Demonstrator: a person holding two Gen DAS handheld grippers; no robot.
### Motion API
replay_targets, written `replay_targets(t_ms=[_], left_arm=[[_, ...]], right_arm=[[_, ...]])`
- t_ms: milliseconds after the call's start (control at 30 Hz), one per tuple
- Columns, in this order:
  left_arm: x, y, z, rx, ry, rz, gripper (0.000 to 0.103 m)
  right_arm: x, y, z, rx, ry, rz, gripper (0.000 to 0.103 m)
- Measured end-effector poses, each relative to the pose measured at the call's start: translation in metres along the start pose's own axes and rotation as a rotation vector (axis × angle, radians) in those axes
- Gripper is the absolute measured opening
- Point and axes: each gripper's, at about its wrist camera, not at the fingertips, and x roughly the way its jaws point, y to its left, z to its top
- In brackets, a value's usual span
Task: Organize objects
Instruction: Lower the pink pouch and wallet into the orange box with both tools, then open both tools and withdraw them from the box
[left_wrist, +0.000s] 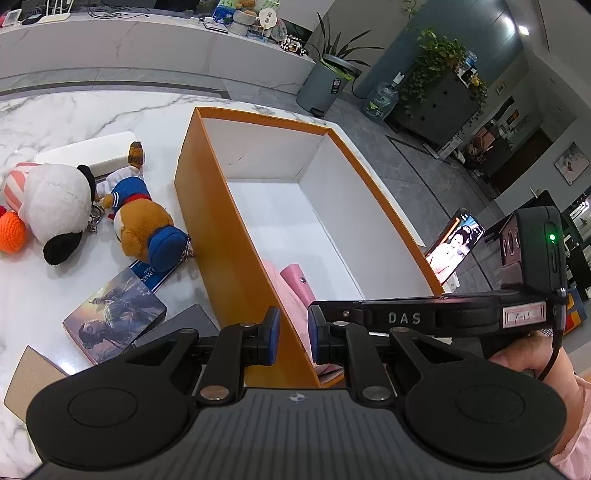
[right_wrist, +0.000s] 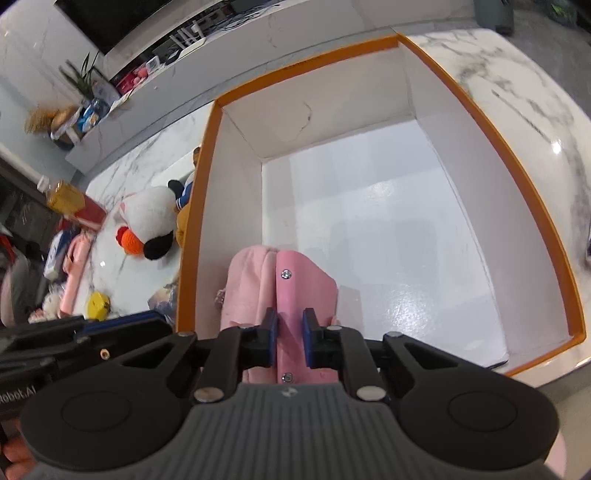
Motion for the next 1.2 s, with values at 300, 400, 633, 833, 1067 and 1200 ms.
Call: replay_targets(t_ms=[300, 400, 633, 833, 1067, 1200], left_arm=[[0.000, 0.000, -0.001, 0.000, -0.003, 0.000, 0.018], [-0.002, 0.001, -0.001, -0.002, -0.007, 0.003, 0.018], [-0.005, 0.000, 0.000, 0.000, -0.015, 0.007, 0.018], [-0.008, 0.002, -0.001, 0.004, -0.018, 0.017, 0.019], [-0.019, 0.006, 0.001, 0.006, -0.042, 0.031, 0.019], [-0.034, 0.014, 0.003, 0.000, -0.070, 0.060, 0.019]], right_arm=[[0.004, 0.010, 0.000, -0.068, -0.005, -0.024, 0.015], [0.001, 0.005, -0.001, -0.045, -0.019, -0.017, 0.018], [0.000, 0.008, 0.000, -0.059, -0.042, -0.038, 0.021], [0.000, 0.010, 0.000, -0.084, -0.048, -0.055, 0.021], [-0.007, 0.012, 0.001, -0.091, -0.069, -0.056, 0.022], [-0.020, 0.027, 0.001, -0.147, -0.118, -0.032, 0.029]])
